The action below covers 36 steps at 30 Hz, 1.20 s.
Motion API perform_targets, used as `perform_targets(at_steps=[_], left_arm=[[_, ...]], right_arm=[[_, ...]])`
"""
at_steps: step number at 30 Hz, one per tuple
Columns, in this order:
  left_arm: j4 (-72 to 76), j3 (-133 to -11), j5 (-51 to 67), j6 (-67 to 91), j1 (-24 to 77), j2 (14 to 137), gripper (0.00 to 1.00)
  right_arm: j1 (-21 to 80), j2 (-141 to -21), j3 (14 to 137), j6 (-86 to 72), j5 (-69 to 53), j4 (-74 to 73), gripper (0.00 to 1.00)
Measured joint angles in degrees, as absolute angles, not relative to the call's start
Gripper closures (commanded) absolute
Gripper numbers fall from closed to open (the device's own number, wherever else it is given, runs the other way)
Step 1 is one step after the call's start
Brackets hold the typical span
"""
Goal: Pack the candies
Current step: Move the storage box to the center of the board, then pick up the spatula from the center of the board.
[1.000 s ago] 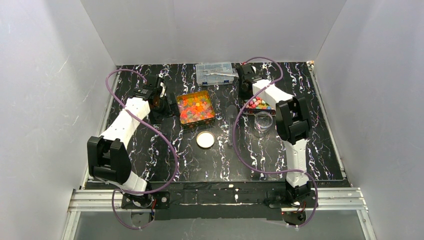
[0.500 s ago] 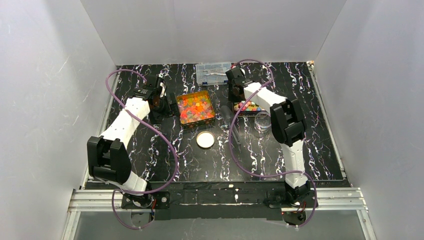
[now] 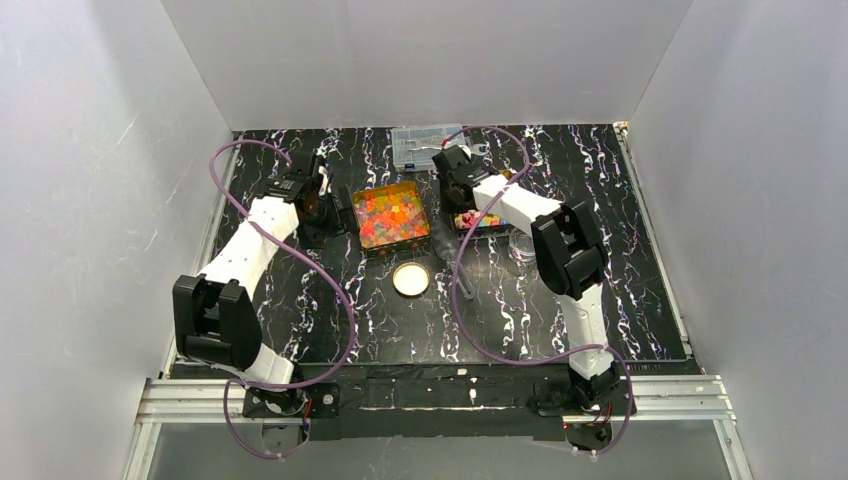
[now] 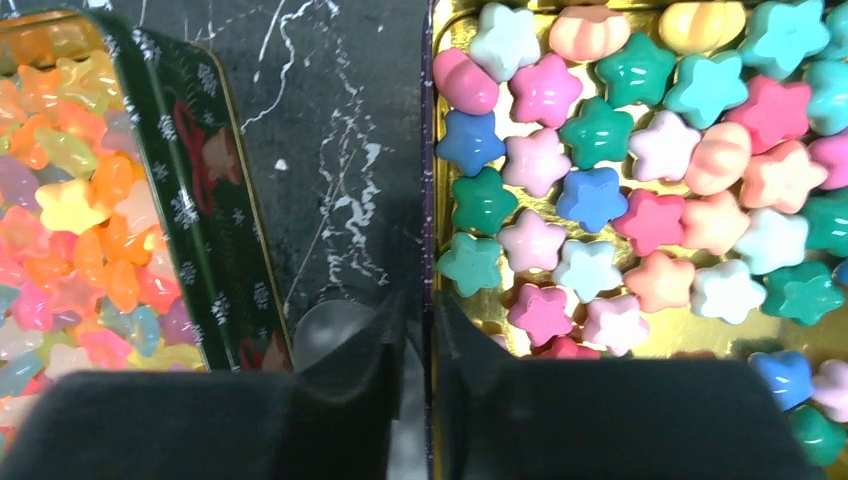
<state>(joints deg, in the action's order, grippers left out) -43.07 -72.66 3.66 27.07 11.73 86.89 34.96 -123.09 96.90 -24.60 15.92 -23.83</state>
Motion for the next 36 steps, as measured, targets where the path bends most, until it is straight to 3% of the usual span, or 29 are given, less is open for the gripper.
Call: perform_targets(at_steps=[4,11,24,36], left_arm=[[-42.81,-72.66,3.64,27.05,11.73,86.59,0.19],[-42.52,-72.55,3.64,27.00,11.73,86.48,0.19],[-42.46,-72.49,3.64,26.59,11.73,86.35,0.19],[-42.26,-71.81,3.66,26.39,11.73,85.54,0.18]], right_arm=[[36.40,-122.39,96.07,-24.77,15.97,-23.97,0.55],[37.67,-115.15,90.78,-24.69,15.92,-25.23,0.48],[39.00,-97.78,75.83,-23.99,15.55,-25.67,0.53],[41.78,-95.68,66.17,-23.94,12.82,-26.13,0.58]])
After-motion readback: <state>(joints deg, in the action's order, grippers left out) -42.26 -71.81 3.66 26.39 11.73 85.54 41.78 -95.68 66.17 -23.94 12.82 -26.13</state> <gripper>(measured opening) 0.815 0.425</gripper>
